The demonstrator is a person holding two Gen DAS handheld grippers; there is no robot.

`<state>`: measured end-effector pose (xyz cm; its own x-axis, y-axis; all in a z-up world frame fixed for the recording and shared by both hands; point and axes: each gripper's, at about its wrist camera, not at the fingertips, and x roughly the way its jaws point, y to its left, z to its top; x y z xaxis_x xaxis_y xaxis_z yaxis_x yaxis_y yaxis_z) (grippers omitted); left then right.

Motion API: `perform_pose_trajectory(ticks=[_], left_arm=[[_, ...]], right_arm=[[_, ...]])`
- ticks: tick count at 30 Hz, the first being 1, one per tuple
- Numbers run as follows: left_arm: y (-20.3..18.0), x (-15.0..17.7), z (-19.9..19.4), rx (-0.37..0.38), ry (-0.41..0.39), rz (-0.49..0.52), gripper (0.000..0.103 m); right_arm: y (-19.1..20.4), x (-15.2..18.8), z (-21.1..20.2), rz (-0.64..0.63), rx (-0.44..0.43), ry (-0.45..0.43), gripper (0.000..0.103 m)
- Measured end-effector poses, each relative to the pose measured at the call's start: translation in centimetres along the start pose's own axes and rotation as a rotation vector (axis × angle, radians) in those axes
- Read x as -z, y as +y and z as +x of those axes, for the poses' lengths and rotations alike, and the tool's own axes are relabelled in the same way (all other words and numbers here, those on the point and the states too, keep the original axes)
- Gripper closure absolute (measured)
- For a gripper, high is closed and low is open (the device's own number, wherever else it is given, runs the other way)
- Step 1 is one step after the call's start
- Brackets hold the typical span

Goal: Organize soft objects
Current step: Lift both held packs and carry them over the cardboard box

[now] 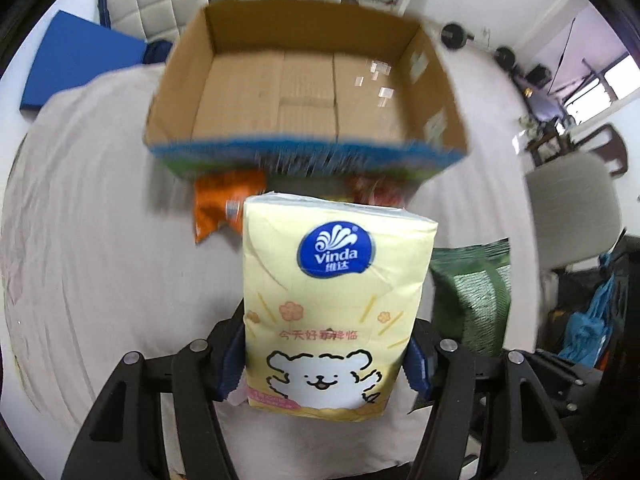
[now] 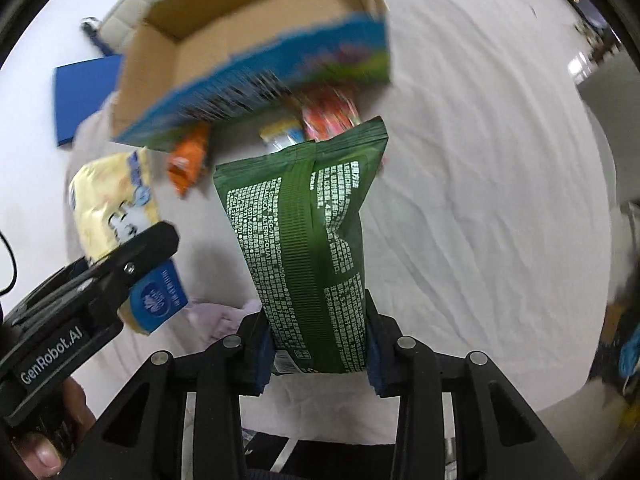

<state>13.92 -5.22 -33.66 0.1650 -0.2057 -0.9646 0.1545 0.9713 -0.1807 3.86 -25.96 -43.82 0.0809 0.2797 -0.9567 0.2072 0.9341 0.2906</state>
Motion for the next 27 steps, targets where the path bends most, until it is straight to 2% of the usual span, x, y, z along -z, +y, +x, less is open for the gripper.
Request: perform_pose_trajectory(ticks=[2,8,13,17,23,27], left_arm=[[-0.1,-1.1,-1.3,0.0,-0.025,0.001,0.041],[-0.5,-5.5,-3.2,0.046,-0.081,-0.012,0.041],[0.9,-11.4,-1.8,0.074,-0.096,-0.055,0.041],[2.6,-15.6,-2.3,0.115,-0.063,-0.098,0.041],[5.2,-21.8,2.9,0.152,0.031,-0.154,0.041],[6.5,-24.1,7.2,0.17,0.116,-0.182,0.041]], right_arm=[[0.8,-1.1,-2.6,-0.028,-0.013,-0.031,0.065],[1.8,-5.4,-6.4,-0.077,-0.059,-0.092,0.065],[2.6,-10.8,-7.4,-0.093,-0.078,-0.117,0.065],[3.6,-16.3,-6.3,-0.086,-0.055,-0.12,0.065],[4.1,-23.8,-0.8,-0.062,-0.018,-0.065,0.065],[4.6,-28.1,3.3,-0.064,0.027,-0.025,0.065]])
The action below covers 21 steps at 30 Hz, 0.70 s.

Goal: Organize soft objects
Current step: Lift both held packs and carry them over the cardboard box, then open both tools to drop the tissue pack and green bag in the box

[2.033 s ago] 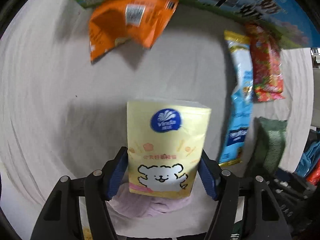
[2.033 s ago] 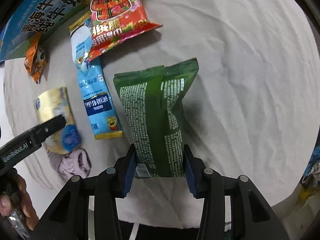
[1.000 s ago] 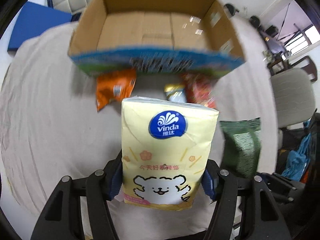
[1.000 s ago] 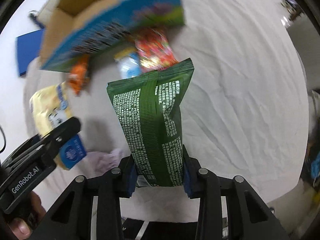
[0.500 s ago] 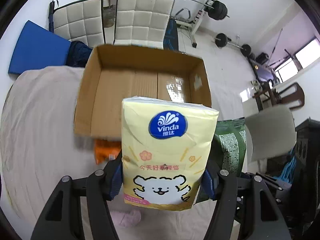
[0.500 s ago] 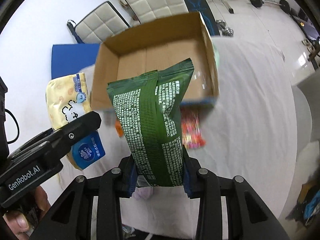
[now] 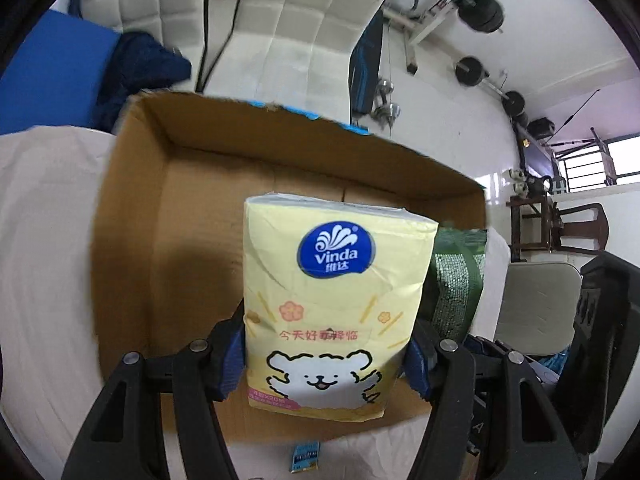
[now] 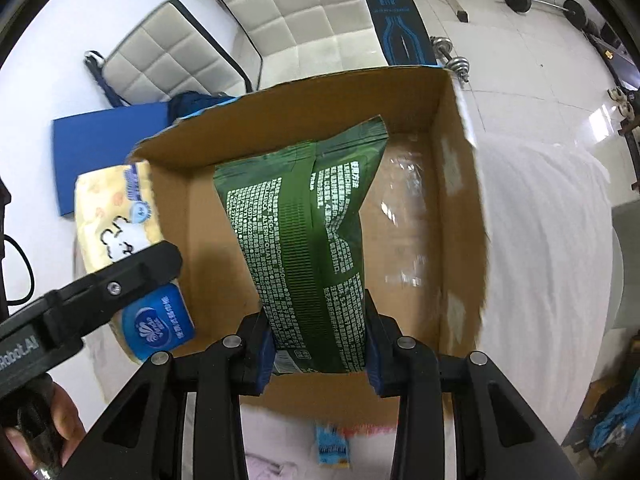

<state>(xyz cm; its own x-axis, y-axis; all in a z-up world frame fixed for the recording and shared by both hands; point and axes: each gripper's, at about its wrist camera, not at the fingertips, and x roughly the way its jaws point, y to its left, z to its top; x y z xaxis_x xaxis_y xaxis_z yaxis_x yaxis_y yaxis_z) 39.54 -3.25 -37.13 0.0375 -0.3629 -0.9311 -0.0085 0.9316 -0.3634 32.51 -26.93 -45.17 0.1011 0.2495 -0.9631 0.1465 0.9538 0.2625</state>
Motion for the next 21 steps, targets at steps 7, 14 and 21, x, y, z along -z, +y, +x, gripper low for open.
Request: perform_pose_trajectory(ticks=[7,14,21], left_arm=[[1.2,-3.0,5.7,0.004,0.098,-0.009,0.041],[-0.2,-4.0,8.8,-0.043,0.169,0.05,0.041],[-1.8,-3.7,8.4,-0.112,0.175,0.09,0.03]], right_arm=[[-0.7,-4.7,6.2,0.007,0.066,0.065,0.065],[-1.7,-6.9,9.4,0.019,0.125,0.098,0.064],[-1.0,-7.5,9.7,-0.019,0.164,0.079,0.035]])
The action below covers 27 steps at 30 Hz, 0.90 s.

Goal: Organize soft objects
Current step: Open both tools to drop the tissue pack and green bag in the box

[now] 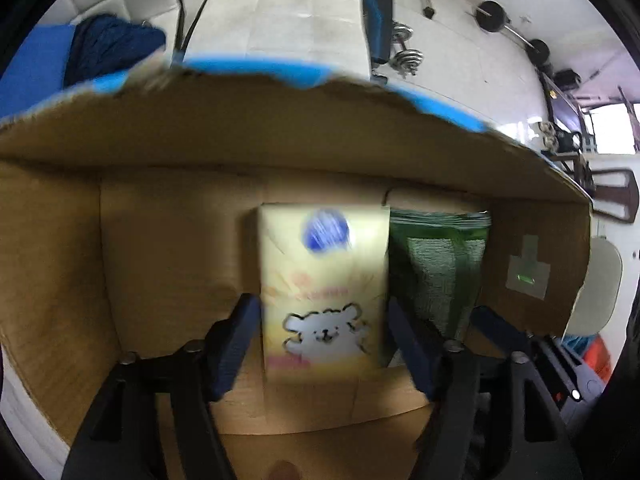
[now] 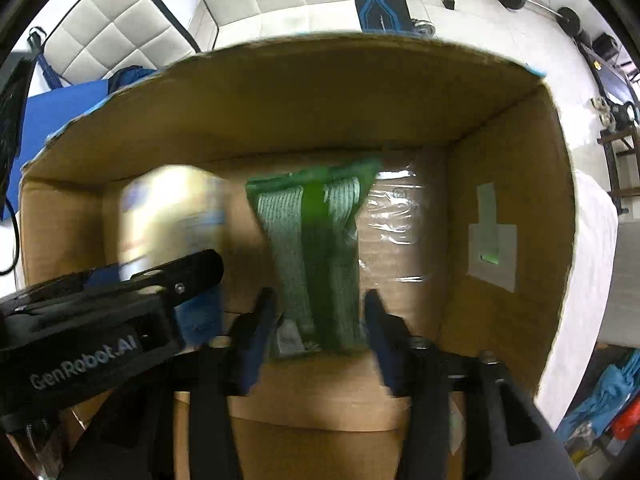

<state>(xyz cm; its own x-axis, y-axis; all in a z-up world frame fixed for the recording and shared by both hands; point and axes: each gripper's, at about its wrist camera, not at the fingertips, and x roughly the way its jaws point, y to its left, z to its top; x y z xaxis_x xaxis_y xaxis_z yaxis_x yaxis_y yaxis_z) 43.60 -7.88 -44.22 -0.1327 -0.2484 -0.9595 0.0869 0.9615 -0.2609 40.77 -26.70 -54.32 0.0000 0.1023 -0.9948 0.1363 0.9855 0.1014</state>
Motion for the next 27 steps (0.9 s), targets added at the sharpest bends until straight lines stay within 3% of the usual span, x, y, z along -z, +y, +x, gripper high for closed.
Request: perform_pose_trajectory(ticks=[1,6,8,10,12,14,16,19,24,27], left_arm=[[-0.2,0.1,-0.5,-0.011,-0.012,0.001,0.025],[-0.3,0.3,-3.0,0.0,-0.062,-0.011,0.016],[-0.6,0.4,-3.7,-0.015,-0.081,-0.005,0.007],[-0.8,1.2,-4.7,-0.038,-0.109,0.007,0.003],[-0.7,1.9,-5.5,-0.053,-0.131,0.017,0.001],[-0.8,2.6,-6.3,-0.062,-0.169,0.025,0.001],[-1.0,4.0,-7.1,-0.079,-0.205,0.034,0.0],[-0.3,5.7,-7.6,-0.117,-0.223,0.033,0.0],[1.1,8.8,-9.0,-0.12,-0.282,0.001,0.001],[1.4,11.6,-10.5,-0.134,-0.353,-0.014,0.001]], right_arm=[[0.0,0.0,-0.2,0.001,-0.004,-0.005,0.031],[0.0,0.6,-1.0,-0.005,0.006,-0.002,0.031],[0.1,1.0,-1.9,-0.004,0.004,-0.004,0.03],[-0.3,1.6,-2.4,0.0,-0.006,-0.008,0.019],[-0.6,2.7,-2.8,-0.004,-0.015,-0.011,0.017],[-0.8,3.4,-3.6,-0.006,-0.025,-0.017,0.016],[-0.5,4.2,-4.3,-0.014,-0.039,-0.033,0.0],[-0.3,5.9,-5.5,-0.027,-0.026,-0.07,0.0],[0.0,9.4,-6.9,-0.046,-0.023,-0.122,0.0],[0.8,11.8,-8.3,-0.084,0.013,-0.169,0.0]])
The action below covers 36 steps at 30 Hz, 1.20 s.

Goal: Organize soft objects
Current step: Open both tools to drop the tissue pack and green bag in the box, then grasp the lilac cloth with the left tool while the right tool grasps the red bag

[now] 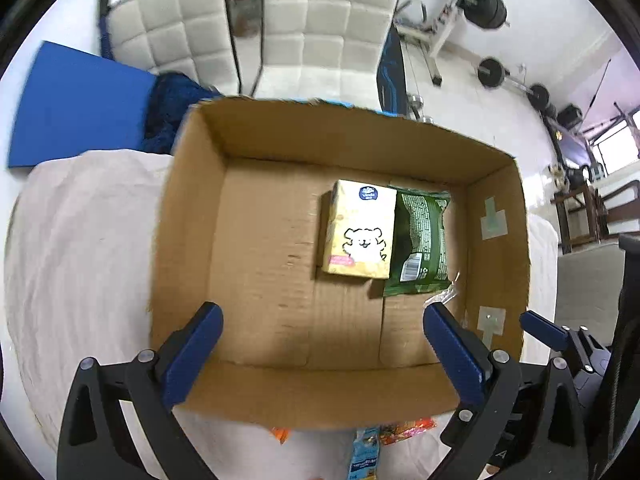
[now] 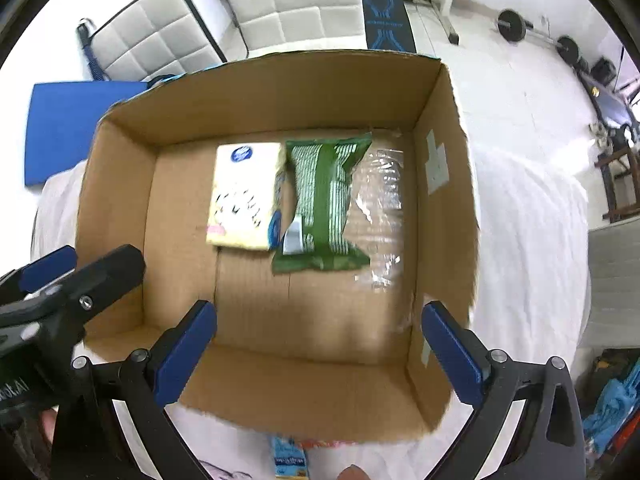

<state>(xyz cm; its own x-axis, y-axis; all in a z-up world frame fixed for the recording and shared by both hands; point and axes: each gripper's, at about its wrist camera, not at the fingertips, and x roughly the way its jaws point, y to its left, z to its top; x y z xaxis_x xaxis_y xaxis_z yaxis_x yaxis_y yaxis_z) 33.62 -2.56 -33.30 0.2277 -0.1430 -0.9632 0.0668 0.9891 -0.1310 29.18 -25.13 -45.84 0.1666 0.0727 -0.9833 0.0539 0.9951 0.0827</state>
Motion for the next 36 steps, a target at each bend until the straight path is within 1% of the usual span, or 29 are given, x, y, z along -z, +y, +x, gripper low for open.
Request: perform_pose_trajectory(ticks=[2,3,9,11,14,16,17,18,19,20,21,22,23,24,25,26,27,29,30,32,34,36], left_arm=[[0.3,1.1,-1.5,-0.014,-0.038,0.003,0.001],[0.4,1.6,-2.3,-0.008,-0.059,0.01,0.001],[0.7,4.8,-7.2,-0.02,-0.151,0.04,0.001],[1.0,5.7,-8.4,-0.005,-0.168,0.046,0.001],[1.7,7.4,-10.2,-0.001,-0.181,0.066,0.001],[2.2,9.2,-10.9,0.005,-0.17,0.103,0.0],[2.3,9.8,-10.8,0.004,-0.162,0.115,0.0],[2.4,10.8,-10.6,0.002,-0.142,0.14,0.0],[2.4,12.1,-9.8,-0.013,-0.101,0.19,0.0],[2.3,13.2,-9.0,-0.029,-0.067,0.23,0.0],[2.3,14.4,-8.1,-0.042,-0.037,0.269,0.0],[2.2,15.8,-7.1,-0.059,-0.004,0.312,0.0],[2.2,17.2,-5.8,-0.093,0.034,0.351,0.0],[2.2,18.2,-4.9,-0.118,0.062,0.369,0.0],[2.5,19.7,-3.2,-0.136,0.116,0.381,0.0],[2.8,20.8,-2.2,-0.12,0.155,0.384,0.0],[3.1,22.0,-1.0,-0.106,0.197,0.388,0.0],[3.4,24.0,1.1,-0.123,0.258,0.419,0.0],[3.2,25.3,2.2,-0.117,0.293,0.468,0.0],[2.8,26.9,3.4,-0.158,0.314,0.54,0.0],[2.1,28.7,4.7,-0.152,0.371,0.637,0.0],[1.4,30.1,5.7,-0.147,0.404,0.713,0.0]], right_arm=[[0.4,1.4,-1.7,-0.019,0.026,-0.043,0.0],[0.5,2.0,-2.5,-0.02,0.031,-0.064,0.0],[0.8,6.0,-7.7,0.002,0.002,-0.132,0.0],[1.0,7.4,-8.9,0.01,-0.009,-0.149,0.0],[0.7,9.6,-10.1,0.032,-0.058,-0.139,0.0],[0.2,11.4,-10.3,0.042,-0.084,-0.124,0.0],[0.0,12.3,-10.1,0.045,-0.083,-0.109,0.0],[-0.4,13.4,-9.6,0.047,-0.083,-0.091,0.0],[-0.7,14.5,-9.1,0.049,-0.08,-0.074,0.0],[-1.2,16.2,-8.2,0.051,-0.06,-0.04,0.0],[-1.5,17.1,-7.5,0.053,-0.049,-0.02,0.0],[-1.8,18.3,-6.6,0.055,-0.043,0.004,0.0],[-2.1,19.6,-5.4,0.056,-0.038,0.039,0.0],[-2.5,20.9,-4.1,0.062,-0.026,0.075,0.0],[-2.7,21.9,-3.3,0.068,-0.02,0.094,0.0],[-3.1,23.1,-1.9,0.076,-0.019,0.123,0.0],[-3.2,23.7,-1.0,0.078,-0.025,0.143,0.0],[-3.4,25.5,1.2,0.082,-0.029,0.208,0.0],[-3.5,26.0,1.8,0.076,-0.026,0.223,0.0],[-3.5,26.6,2.9,0.066,-0.013,0.248,0.0],[-3.3,27.2,4.0,0.048,-0.008,0.277,0.0],[-2.9,27.7,4.9,0.029,0.002,0.296,0.0]])
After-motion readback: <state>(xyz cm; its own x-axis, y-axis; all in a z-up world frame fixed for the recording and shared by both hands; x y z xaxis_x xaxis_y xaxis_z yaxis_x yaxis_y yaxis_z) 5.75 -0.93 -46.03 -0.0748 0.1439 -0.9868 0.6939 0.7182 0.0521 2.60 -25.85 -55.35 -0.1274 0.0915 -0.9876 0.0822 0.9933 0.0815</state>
